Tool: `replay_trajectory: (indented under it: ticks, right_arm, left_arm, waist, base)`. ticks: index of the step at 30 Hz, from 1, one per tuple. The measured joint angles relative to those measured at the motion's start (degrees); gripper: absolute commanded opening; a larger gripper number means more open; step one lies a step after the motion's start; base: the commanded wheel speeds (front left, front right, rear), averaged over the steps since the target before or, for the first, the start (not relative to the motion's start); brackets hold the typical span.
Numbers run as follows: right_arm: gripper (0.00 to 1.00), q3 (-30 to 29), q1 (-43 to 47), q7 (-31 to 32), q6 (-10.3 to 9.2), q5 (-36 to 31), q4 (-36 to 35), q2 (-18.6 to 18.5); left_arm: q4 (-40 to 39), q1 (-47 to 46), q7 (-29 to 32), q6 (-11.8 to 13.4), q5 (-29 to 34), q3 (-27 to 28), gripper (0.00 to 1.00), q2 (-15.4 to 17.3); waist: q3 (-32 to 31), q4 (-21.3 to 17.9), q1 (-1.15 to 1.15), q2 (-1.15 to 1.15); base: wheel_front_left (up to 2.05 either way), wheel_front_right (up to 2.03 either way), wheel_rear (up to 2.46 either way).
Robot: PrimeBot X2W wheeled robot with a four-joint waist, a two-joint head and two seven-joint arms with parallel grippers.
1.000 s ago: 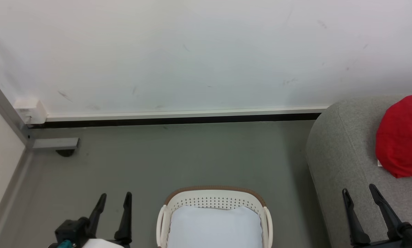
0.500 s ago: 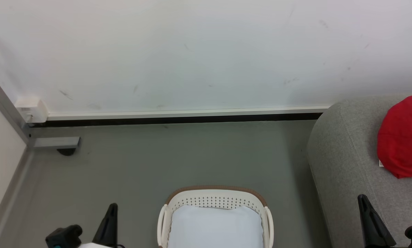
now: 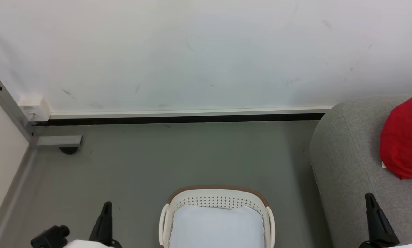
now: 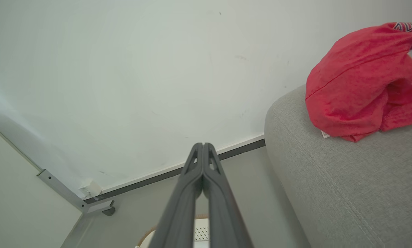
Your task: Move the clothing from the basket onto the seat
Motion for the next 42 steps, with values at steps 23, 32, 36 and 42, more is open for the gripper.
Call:
replay_trajectory:
  ticks: [23, 32, 36, 42]
  right_arm:
    - [0.00, -2.2, -1.9, 4.4, 0.00, 17.4, 1.0, 0.8]
    - [0.00, -3.1, -2.3, 5.9, 0.00, 23.1, 1.4, 1.3]
    - [0.00, -3.4, -2.6, 6.6, 0.00, 25.7, 1.6, 1.6]
    - [0.00, -3.9, -3.3, 7.5, 0.00, 29.0, 1.8, 1.8]
  left_arm:
    - [-1.7, -0.3, 4.6, 0.0, -17.7, 1.9, 0.00, -0.2]
    - [-2.2, -0.6, 6.4, 0.0, -23.6, 2.5, 0.00, -0.2]
    - [-2.5, -0.6, 7.0, 0.0, -26.3, 2.7, 0.00, -0.2]
    - [-3.0, -0.7, 8.0, 0.0, -29.8, 3.1, 0.00, -0.3]
  waist:
    - [0.1, 0.8, 0.00, 0.00]
    - [0.2, 1.1, 0.00, 0.00]
    - [0.2, 1.2, 0.00, 0.00]
    - [0.2, 1.5, 0.00, 0.00]
  base:
    - [0.00, 0.00, 0.00]
    - [0.00, 0.00, 0.00]
    - [0.00, 0.00, 0.00]
    - [0.00, 0.00, 0.00]
